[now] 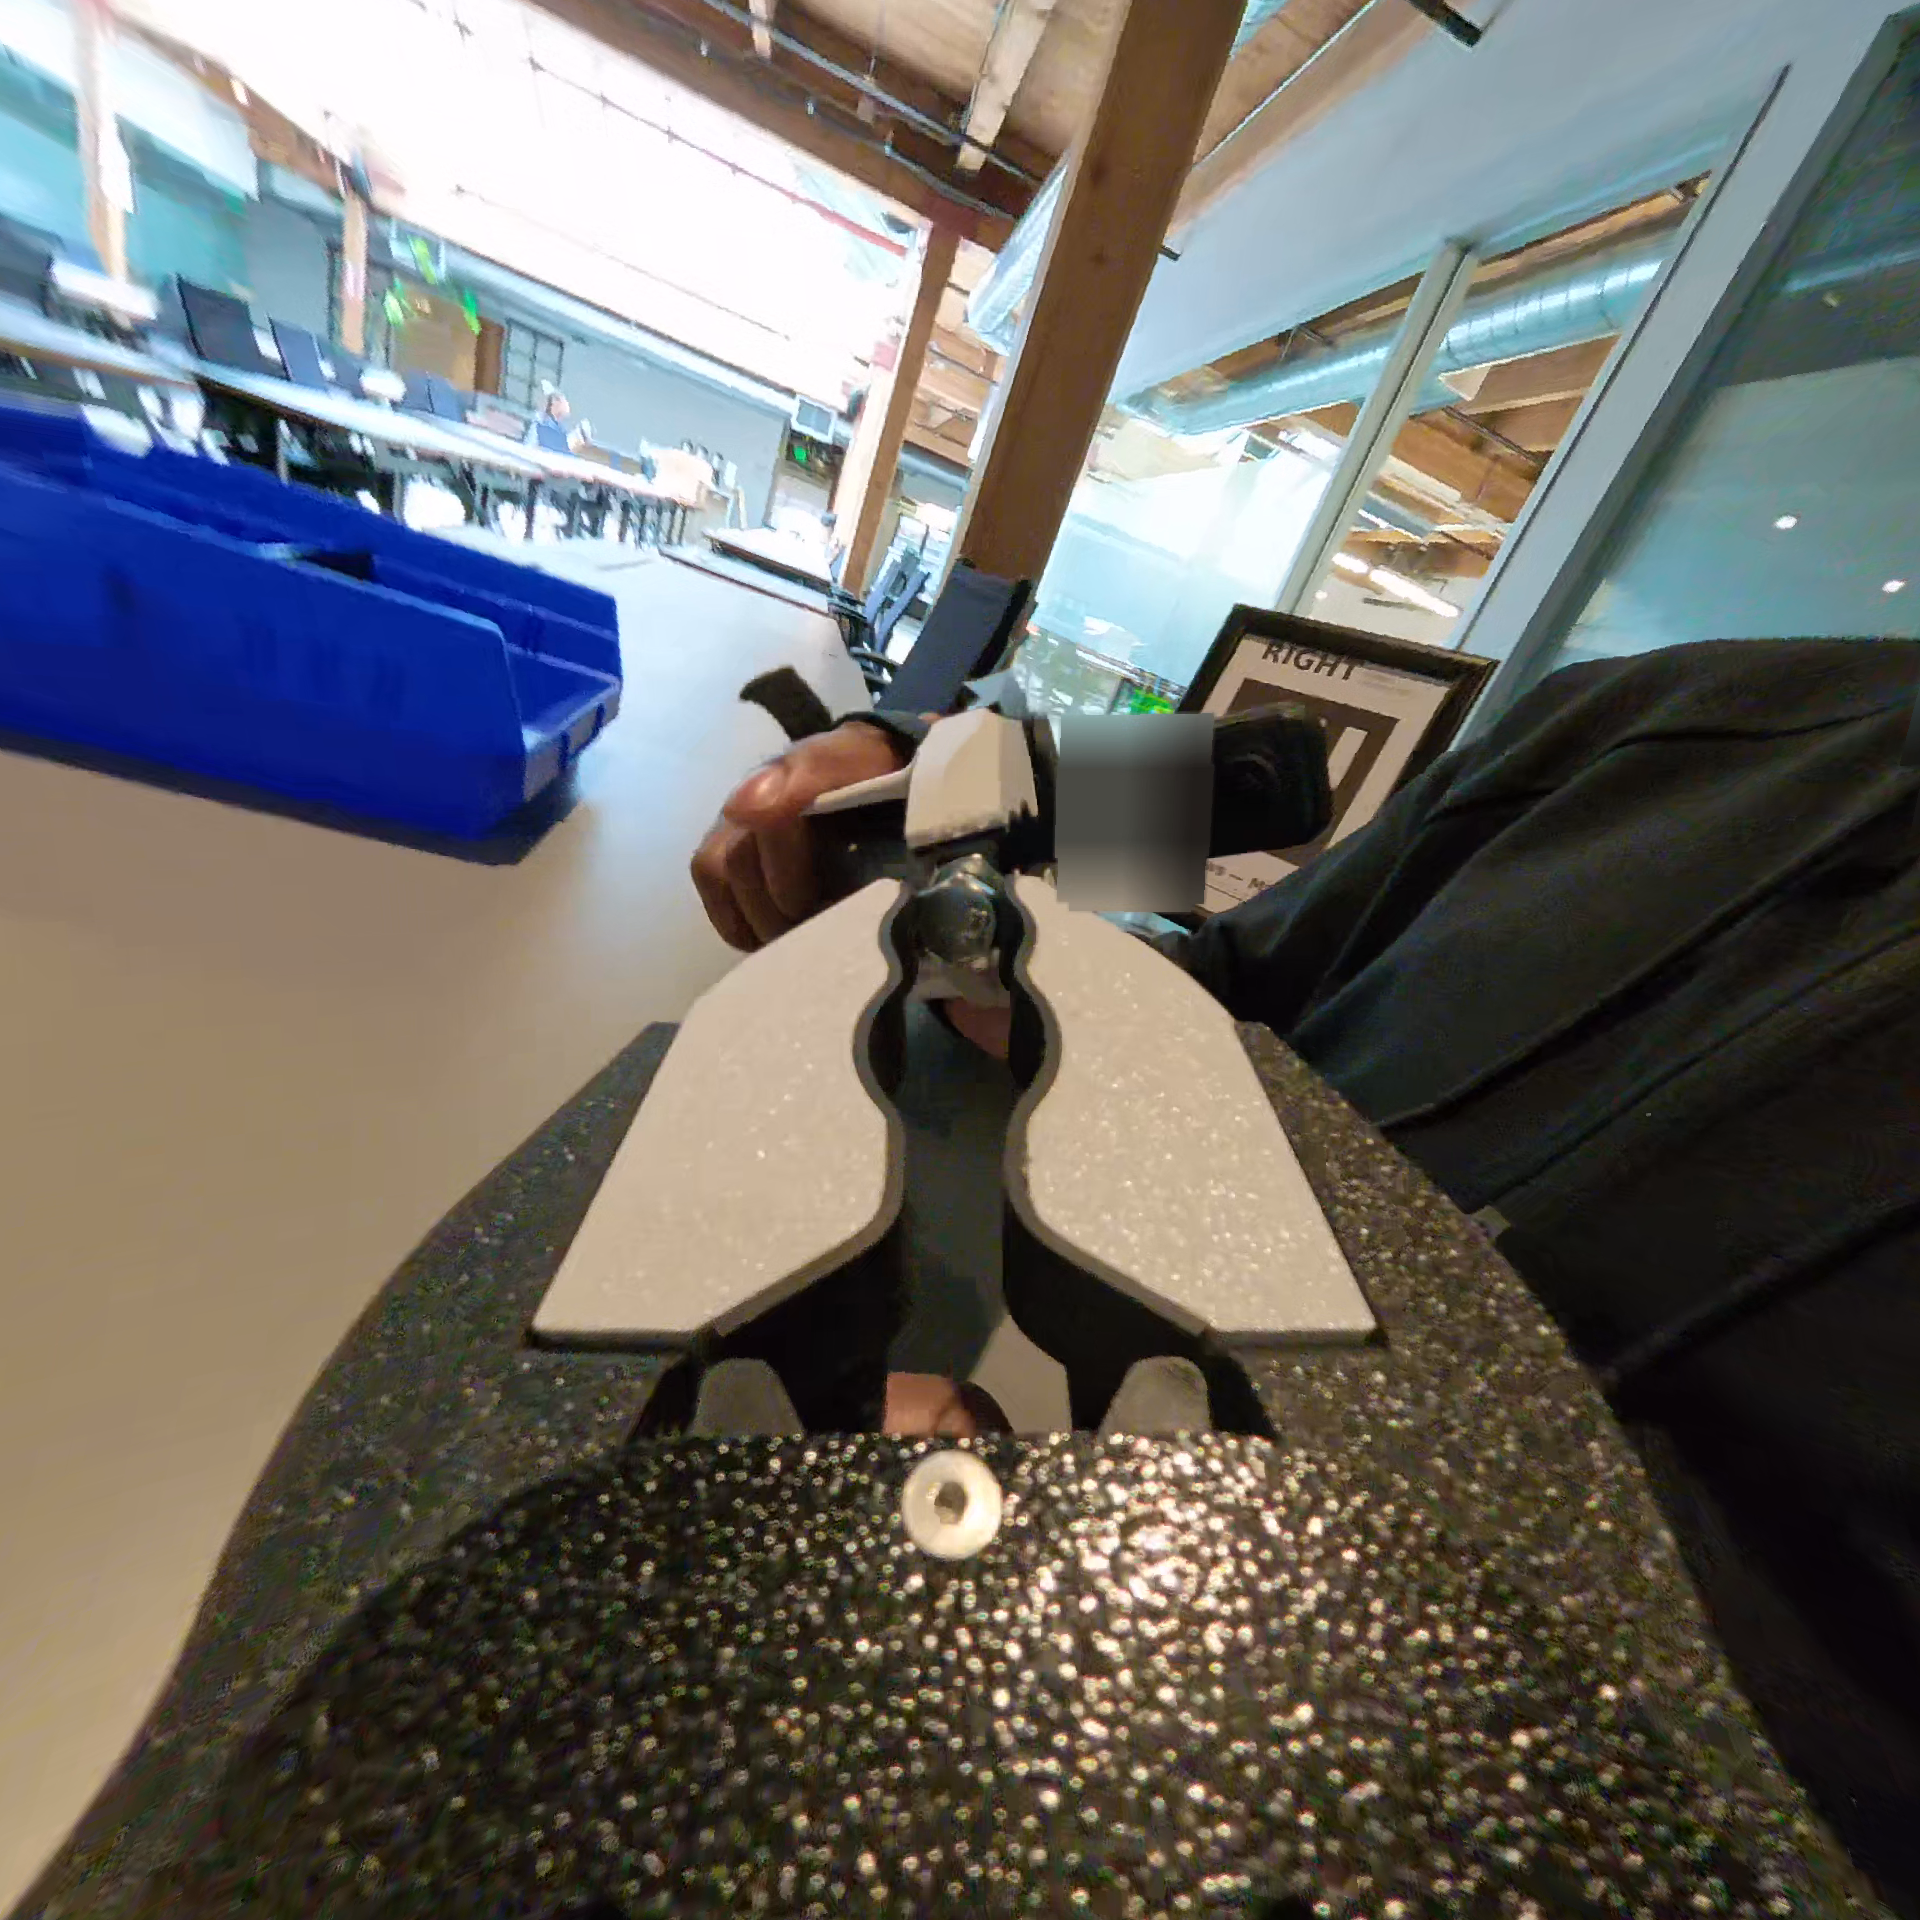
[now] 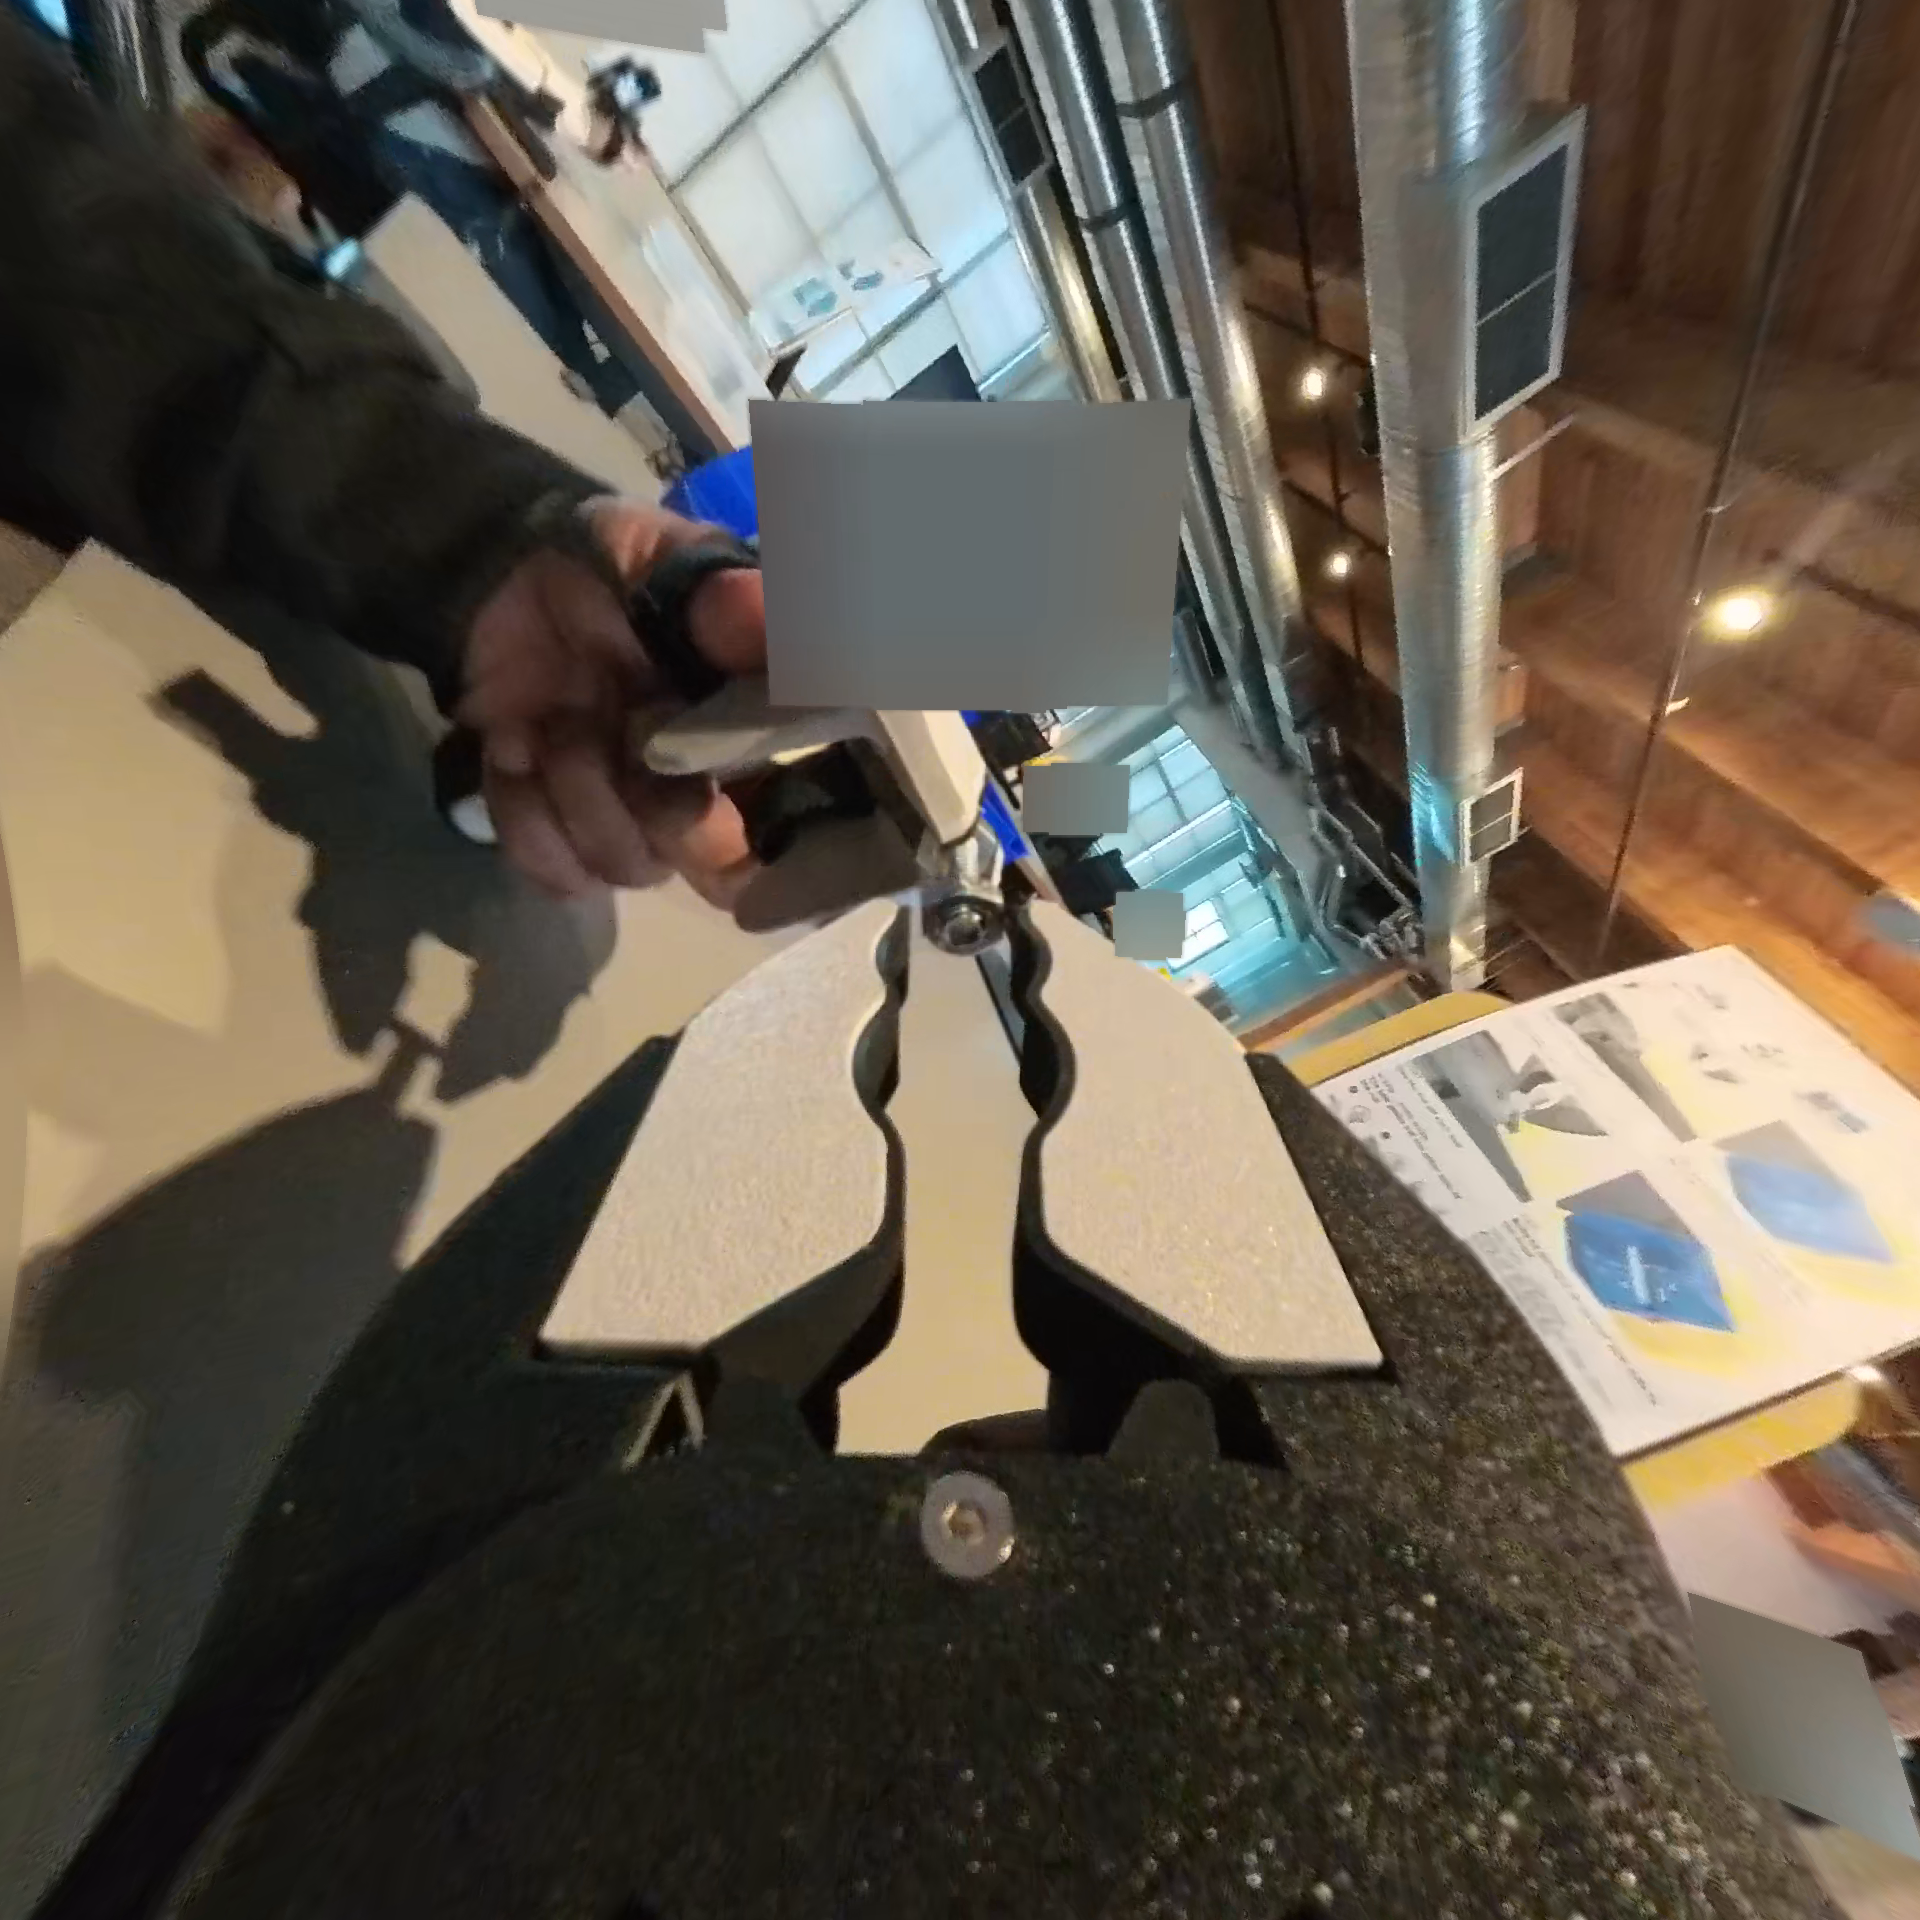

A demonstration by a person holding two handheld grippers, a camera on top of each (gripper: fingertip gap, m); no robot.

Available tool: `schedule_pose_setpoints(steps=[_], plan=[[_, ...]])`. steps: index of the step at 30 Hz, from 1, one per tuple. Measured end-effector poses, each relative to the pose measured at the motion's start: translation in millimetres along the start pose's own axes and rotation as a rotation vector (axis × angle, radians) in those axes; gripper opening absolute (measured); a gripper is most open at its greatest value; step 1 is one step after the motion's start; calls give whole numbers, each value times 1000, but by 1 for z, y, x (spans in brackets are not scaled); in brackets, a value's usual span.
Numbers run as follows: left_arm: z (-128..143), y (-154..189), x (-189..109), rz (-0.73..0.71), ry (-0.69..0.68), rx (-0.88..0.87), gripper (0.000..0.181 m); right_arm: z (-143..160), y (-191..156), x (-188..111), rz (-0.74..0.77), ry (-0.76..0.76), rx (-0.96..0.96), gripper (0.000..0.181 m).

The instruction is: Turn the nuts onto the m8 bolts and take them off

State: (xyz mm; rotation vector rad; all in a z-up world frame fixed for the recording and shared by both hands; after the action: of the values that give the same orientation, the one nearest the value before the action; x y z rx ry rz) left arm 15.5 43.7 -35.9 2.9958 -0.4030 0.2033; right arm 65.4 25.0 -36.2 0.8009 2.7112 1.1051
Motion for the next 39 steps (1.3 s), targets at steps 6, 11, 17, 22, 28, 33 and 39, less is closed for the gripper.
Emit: schedule_pose_setpoints(steps=[6,11,17,22,28,33,39], plan=[[-15,9,-1,-124,53,313,14,-15,5,3,-38,58,389,27],[-13,31,-5,-190,107,417,14,-30,-2,-5,-91,185,819,30],[3,57,-14,-236,41,511,14,-30,-30,-18,-174,157,1014,26],[7,64,-14,-201,25,510,14,-33,-40,-15,-250,127,1025,26],[9,64,-12,-176,7,498,14,-34,-43,-14,-276,127,1031,25],[11,67,-10,-159,-8,516,14,-35,-43,-15,-319,140,1102,23],[13,69,-9,-151,-17,531,14,-35,-46,-15,-350,134,1114,20]])
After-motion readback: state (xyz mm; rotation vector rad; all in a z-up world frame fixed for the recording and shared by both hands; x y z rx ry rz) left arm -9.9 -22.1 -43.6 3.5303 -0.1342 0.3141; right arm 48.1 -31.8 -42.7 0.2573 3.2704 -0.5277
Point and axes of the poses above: each gripper's, where its closed fingertips meet, x out along the fingers, z out of its underside, y = z × x across the jaws, the point moved 3 cm from there along -x, back along the fingers, and after that the axes turned 14 degrees about x, right-handed, at the moved point
